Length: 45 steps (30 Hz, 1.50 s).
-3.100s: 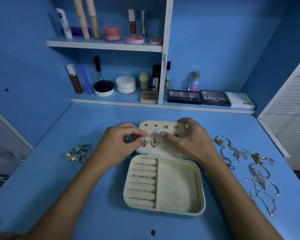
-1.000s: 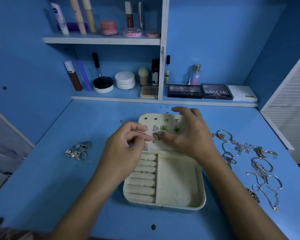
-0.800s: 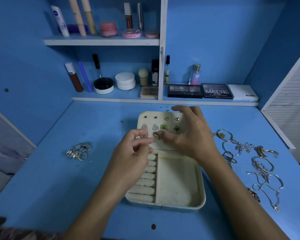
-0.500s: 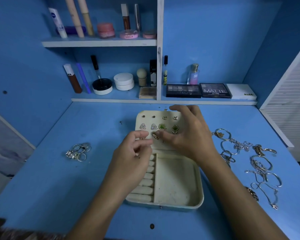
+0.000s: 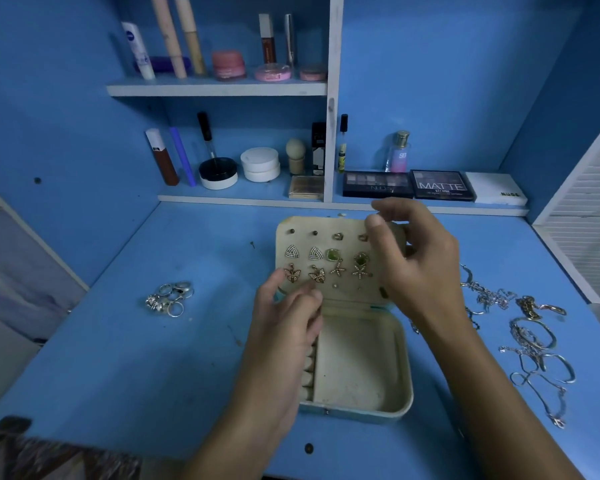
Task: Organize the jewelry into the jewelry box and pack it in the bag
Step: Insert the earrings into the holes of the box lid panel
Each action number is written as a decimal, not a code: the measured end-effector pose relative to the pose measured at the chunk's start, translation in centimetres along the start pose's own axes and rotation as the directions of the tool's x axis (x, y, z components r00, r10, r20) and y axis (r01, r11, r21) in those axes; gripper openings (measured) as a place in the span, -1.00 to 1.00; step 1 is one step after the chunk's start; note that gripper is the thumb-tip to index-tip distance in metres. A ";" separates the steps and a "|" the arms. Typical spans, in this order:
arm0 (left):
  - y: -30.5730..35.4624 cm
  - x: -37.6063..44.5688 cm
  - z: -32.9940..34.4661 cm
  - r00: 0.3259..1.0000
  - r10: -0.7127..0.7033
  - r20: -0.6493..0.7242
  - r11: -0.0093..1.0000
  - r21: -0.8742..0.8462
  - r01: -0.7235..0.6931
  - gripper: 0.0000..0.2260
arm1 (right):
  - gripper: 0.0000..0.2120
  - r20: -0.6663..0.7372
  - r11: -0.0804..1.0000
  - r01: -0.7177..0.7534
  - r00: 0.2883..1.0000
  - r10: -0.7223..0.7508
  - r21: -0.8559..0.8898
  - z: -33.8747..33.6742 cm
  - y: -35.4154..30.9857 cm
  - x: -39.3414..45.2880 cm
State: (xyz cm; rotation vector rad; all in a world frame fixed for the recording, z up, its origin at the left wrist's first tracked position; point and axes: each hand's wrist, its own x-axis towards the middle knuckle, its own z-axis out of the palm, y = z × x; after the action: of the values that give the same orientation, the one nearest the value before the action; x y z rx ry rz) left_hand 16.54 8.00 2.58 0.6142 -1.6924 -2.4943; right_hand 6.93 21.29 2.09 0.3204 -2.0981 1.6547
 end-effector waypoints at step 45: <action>0.3 -1.3 -0.8 0.981 -0.190 -0.037 0.850 -0.507 0.145 -0.53 | -0.88 0.264 0.896 -0.059 0.945 0.192 -0.441 1.1 2.5 3.5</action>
State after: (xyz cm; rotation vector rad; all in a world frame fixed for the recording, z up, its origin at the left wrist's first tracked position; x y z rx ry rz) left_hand 17.99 7.52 2.93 0.8161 -0.9177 -2.8128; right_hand 2.52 21.16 1.41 0.3111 -2.6939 1.2136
